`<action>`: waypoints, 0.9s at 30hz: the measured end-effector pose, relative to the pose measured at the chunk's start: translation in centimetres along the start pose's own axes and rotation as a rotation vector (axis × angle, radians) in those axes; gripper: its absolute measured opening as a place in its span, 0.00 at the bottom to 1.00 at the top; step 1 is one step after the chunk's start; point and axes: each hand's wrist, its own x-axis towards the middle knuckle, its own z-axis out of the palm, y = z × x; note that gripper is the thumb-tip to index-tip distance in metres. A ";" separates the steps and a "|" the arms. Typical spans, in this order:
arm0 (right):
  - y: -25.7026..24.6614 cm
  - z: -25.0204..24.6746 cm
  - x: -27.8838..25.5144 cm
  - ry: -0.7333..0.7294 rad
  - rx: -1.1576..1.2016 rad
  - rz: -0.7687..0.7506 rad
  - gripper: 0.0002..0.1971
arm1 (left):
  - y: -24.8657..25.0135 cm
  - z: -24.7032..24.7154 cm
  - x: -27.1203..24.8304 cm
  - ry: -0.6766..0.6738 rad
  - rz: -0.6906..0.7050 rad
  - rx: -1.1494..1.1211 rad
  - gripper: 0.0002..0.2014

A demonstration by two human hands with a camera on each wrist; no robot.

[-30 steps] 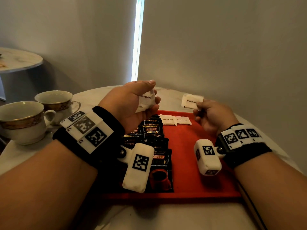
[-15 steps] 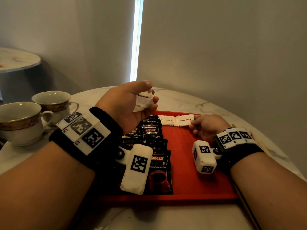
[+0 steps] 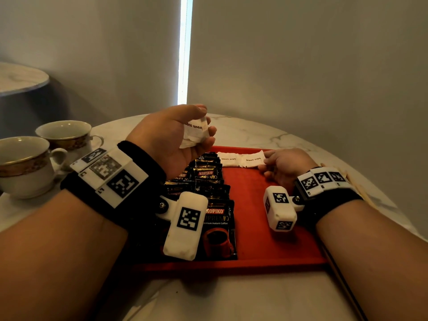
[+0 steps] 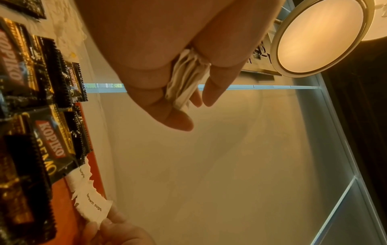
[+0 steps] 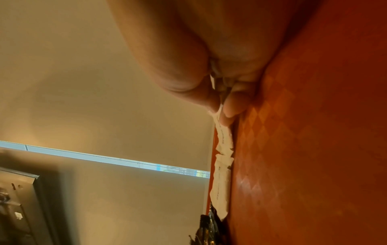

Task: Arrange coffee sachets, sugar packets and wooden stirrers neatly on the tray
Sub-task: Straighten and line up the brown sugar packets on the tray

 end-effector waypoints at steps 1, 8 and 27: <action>0.0 0.0 0.0 0.006 0.002 -0.003 0.17 | 0.0 0.0 0.0 -0.002 -0.001 0.002 0.03; 0.2 -0.2 0.1 0.027 0.016 -0.006 0.12 | -0.1 -0.1 0.0 -0.021 -0.014 -0.031 0.06; 0.3 -0.1 0.6 0.102 0.088 -0.007 0.03 | 0.2 0.0 -0.7 0.000 -0.057 -0.068 0.16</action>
